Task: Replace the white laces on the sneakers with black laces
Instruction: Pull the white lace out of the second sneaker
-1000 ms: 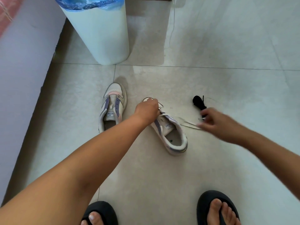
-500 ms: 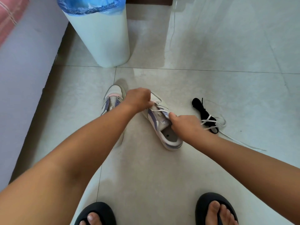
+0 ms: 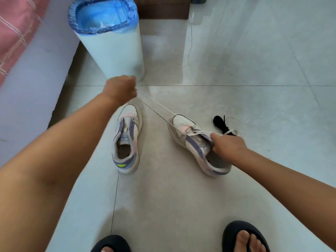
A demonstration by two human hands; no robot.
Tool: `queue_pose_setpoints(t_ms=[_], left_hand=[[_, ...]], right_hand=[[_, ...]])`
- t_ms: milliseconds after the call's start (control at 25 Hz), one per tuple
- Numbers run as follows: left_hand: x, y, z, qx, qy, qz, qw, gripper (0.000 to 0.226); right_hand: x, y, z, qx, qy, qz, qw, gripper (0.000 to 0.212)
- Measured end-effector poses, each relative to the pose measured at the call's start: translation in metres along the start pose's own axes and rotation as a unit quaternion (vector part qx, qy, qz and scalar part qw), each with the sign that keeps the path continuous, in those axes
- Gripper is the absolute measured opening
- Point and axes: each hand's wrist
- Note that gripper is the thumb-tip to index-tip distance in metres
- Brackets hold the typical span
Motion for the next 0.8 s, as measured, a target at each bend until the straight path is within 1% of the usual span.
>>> queue_pose_setpoints(t_ms=[80, 120, 200, 240, 280, 320, 360, 440, 480, 560, 600, 680, 800], left_hand=[[0.002, -0.044, -0.002, 0.096, 0.016, 0.020, 0.995, 0.022], [0.000, -0.070, -0.008, 0.153, 0.010, 0.028, 0.988, 0.021], [-0.003, -0.104, -0.023, 0.259, -0.045, 0.042, 0.964, 0.021], [-0.006, -0.106, -0.032, 0.276, -0.087, 0.057, 0.955, 0.023], [-0.010, -0.096, -0.040, 0.263, -0.123, 0.067, 0.955, 0.025], [-0.013, -0.077, -0.046, 0.225, -0.151, 0.065, 0.960, 0.024], [-0.017, -0.051, -0.050, 0.169, -0.168, 0.046, 0.970, 0.020], [-0.019, 0.010, -0.054, 0.044, -0.187, -0.033, 0.981, 0.009], [-0.019, 0.040, -0.057, -0.018, -0.190, -0.083, 0.978, 0.010], [-0.025, 0.087, -0.063, -0.098, -0.199, -0.179, 0.959, 0.014], [-0.032, 0.102, -0.066, -0.124, -0.204, -0.193, 0.952, 0.022], [-0.050, 0.118, -0.072, -0.157, -0.215, -0.148, 0.953, 0.036], [-0.069, 0.123, -0.075, -0.157, -0.218, -0.102, 0.958, 0.032]], right_hand=[[-0.004, 0.022, -0.006, -0.027, -0.012, -0.007, 1.000, 0.008], [-0.007, 0.032, -0.008, -0.038, -0.015, -0.011, 0.999, 0.007], [-0.012, 0.047, -0.010, -0.047, -0.013, -0.021, 0.999, 0.010], [-0.016, 0.051, -0.011, -0.038, -0.006, -0.029, 0.999, 0.008], [-0.018, 0.051, -0.011, -0.024, 0.004, -0.037, 0.999, 0.003], [-0.020, 0.048, -0.011, -0.010, 0.014, -0.044, 0.999, 0.004], [-0.022, 0.045, -0.011, 0.002, 0.023, -0.048, 0.999, 0.007], [-0.022, 0.036, -0.009, 0.024, 0.046, -0.045, 0.998, 0.009], [-0.022, 0.030, -0.008, 0.037, 0.055, -0.040, 0.997, 0.010], [-0.020, 0.020, -0.006, 0.061, 0.062, -0.036, 0.996, 0.011], [-0.019, 0.016, -0.004, 0.069, 0.064, -0.036, 0.995, 0.012], [-0.018, 0.011, -0.001, 0.074, 0.067, -0.035, 0.994, 0.012], [-0.019, 0.009, 0.002, 0.075, 0.063, -0.030, 0.995, 0.012]])
Point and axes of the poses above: each hand's wrist, its own z-axis towards the middle knuckle, its own x-axis out of the back of the hand, y = z × x, and after that the axes turned 9 degrees about y, right-handed
